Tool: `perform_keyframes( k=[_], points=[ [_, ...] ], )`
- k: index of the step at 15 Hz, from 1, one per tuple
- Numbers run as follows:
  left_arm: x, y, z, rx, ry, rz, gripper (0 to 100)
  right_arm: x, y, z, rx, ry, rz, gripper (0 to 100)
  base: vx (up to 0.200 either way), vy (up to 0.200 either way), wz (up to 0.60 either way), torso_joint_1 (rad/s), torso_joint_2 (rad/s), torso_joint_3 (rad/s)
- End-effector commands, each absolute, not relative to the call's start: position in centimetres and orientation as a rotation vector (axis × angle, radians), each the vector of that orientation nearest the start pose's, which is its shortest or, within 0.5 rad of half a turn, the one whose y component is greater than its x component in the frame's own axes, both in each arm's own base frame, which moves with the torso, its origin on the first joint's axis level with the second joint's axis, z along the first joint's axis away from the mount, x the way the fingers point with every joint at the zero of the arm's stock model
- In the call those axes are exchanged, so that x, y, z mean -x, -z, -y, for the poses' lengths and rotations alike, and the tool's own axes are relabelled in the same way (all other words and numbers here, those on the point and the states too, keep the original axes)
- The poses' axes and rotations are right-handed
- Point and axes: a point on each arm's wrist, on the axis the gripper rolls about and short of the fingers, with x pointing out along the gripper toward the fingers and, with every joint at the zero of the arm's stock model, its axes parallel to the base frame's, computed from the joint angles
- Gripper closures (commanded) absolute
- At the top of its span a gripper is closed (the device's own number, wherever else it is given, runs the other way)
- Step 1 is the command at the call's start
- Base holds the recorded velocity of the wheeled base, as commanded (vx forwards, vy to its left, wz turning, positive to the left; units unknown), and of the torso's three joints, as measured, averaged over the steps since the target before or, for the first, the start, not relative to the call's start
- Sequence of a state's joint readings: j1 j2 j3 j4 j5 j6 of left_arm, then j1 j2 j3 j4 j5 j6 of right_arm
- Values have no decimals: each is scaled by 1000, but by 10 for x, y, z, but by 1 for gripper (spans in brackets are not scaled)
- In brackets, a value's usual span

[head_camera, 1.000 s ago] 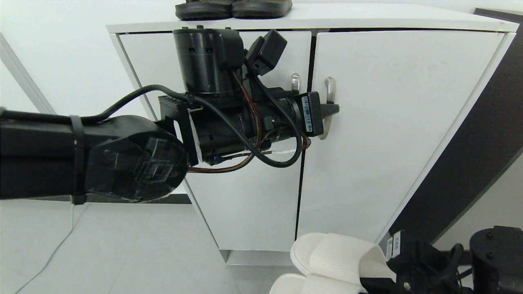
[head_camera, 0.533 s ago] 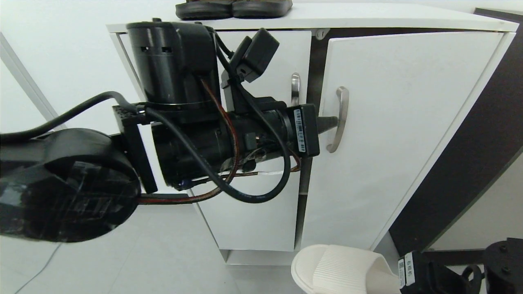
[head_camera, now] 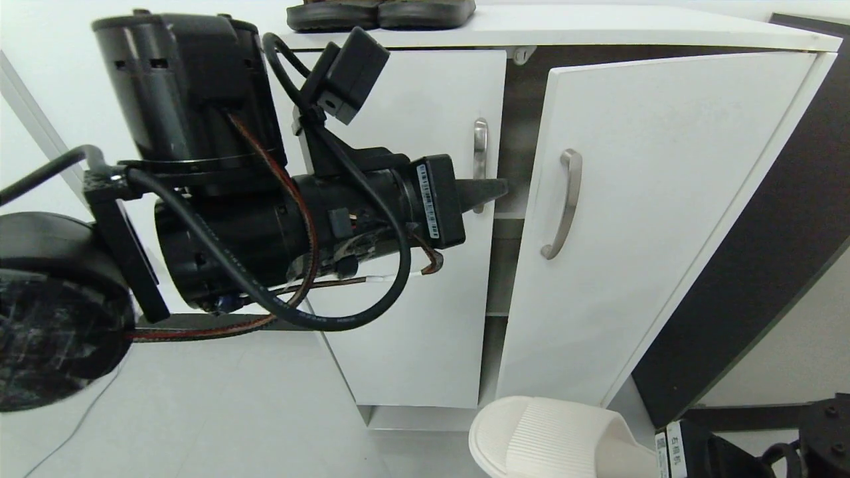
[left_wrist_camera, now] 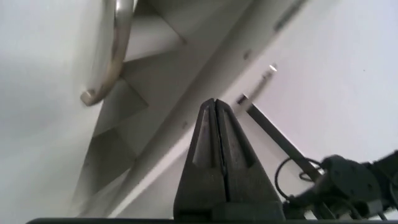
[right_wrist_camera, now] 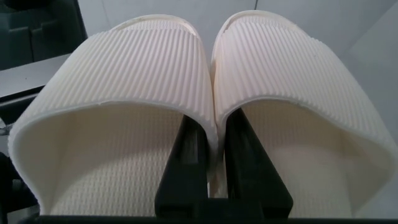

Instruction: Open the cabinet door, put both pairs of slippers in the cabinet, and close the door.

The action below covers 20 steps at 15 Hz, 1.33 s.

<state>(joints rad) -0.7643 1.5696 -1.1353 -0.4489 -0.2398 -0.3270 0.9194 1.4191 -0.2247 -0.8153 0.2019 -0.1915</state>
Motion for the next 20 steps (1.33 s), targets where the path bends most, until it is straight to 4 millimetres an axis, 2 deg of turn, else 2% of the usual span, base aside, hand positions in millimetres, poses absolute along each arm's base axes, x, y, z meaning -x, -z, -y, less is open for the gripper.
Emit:
perform_keyframes(
  k=[1, 7, 11, 13, 16, 18, 20],
  points=[
    [-221, -292, 216, 302, 990, -163, 100, -106, -120, -148, 319, -1148, -271, 100, 0, 0, 0, 0, 0, 0],
    [-267, -294, 259, 346, 1006, -110, 100, -102, -115, -147, 334, -1160, -283, 100, 0, 0, 0, 0, 0, 0],
    [-275, -290, 263, 381, 994, -84, 100, -103, -114, -147, 336, -1161, -289, 100, 0, 0, 0, 0, 0, 0],
    [-272, -295, 259, 423, 994, -89, 100, -103, -111, -148, 346, -1164, -306, 100, -100, 0, 0, 4, 1, 1],
    [-264, -286, 256, 416, 989, -101, 100, -99, -109, -149, 351, -1185, -311, 100, -200, 0, 0, 4, 1, 4],
    [-236, -274, 277, 410, 1088, -109, 100, -93, -105, -148, 363, -1210, -328, 100, -200, 0, 0, 5, 2, 7],
    [-217, -273, 292, 408, 1160, -99, 100, -88, -102, -148, 370, -1232, -336, 100, -200, 0, 0, 2, 7, -2]
  ],
)
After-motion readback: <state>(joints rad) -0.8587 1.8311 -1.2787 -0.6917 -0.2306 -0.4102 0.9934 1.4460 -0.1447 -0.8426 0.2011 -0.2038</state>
